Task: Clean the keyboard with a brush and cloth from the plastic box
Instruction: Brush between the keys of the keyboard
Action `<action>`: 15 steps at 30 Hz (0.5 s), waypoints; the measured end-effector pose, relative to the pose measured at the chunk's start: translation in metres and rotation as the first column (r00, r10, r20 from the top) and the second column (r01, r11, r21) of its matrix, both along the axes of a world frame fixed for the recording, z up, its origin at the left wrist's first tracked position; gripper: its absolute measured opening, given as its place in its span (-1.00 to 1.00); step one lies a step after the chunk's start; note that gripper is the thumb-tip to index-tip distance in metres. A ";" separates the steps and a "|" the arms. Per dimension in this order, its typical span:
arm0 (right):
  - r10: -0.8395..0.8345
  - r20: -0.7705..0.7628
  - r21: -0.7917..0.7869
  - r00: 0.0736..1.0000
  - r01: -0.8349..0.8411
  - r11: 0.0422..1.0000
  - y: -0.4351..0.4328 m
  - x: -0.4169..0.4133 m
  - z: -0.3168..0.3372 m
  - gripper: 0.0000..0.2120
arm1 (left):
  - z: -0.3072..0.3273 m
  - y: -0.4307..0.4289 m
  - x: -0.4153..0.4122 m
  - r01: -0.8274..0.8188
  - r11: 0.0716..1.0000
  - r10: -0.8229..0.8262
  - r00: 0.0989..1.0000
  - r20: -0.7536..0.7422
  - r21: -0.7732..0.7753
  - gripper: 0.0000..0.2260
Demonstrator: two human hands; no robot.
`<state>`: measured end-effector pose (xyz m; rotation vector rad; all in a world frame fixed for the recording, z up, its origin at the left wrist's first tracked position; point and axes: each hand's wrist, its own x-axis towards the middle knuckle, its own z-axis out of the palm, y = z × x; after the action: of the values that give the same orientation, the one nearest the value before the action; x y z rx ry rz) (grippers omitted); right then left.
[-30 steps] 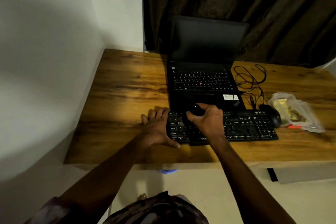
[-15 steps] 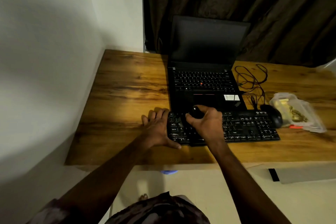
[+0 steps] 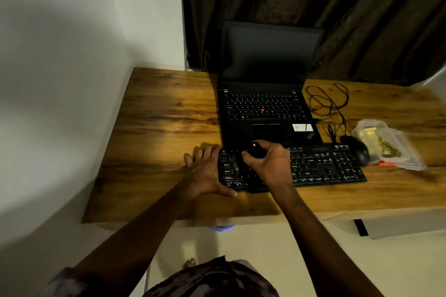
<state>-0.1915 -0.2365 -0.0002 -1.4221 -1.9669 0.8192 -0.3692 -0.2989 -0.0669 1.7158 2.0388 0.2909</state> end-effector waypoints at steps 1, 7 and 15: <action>-0.009 0.021 0.007 1.000 0.008 1.000 0.001 0.003 -0.001 -0.88 | 0.001 0.000 0.000 -0.001 1.000 0.001 1.000 0.001 0.000 0.28; 0.092 0.093 0.055 0.991 -0.097 0.994 -0.013 -0.019 0.003 -0.83 | -0.001 0.000 0.001 0.007 1.000 -0.007 1.000 -0.007 0.000 0.26; 0.066 -0.024 -0.045 0.998 -0.067 0.997 -0.009 -0.006 0.002 -0.92 | 0.000 -0.001 0.001 0.004 1.000 -0.004 1.000 -0.005 0.000 0.27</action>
<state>-0.1973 -0.2450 0.0020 -1.3735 -1.9996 0.9118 -0.3687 -0.2995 -0.0672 1.7222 2.0390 0.2851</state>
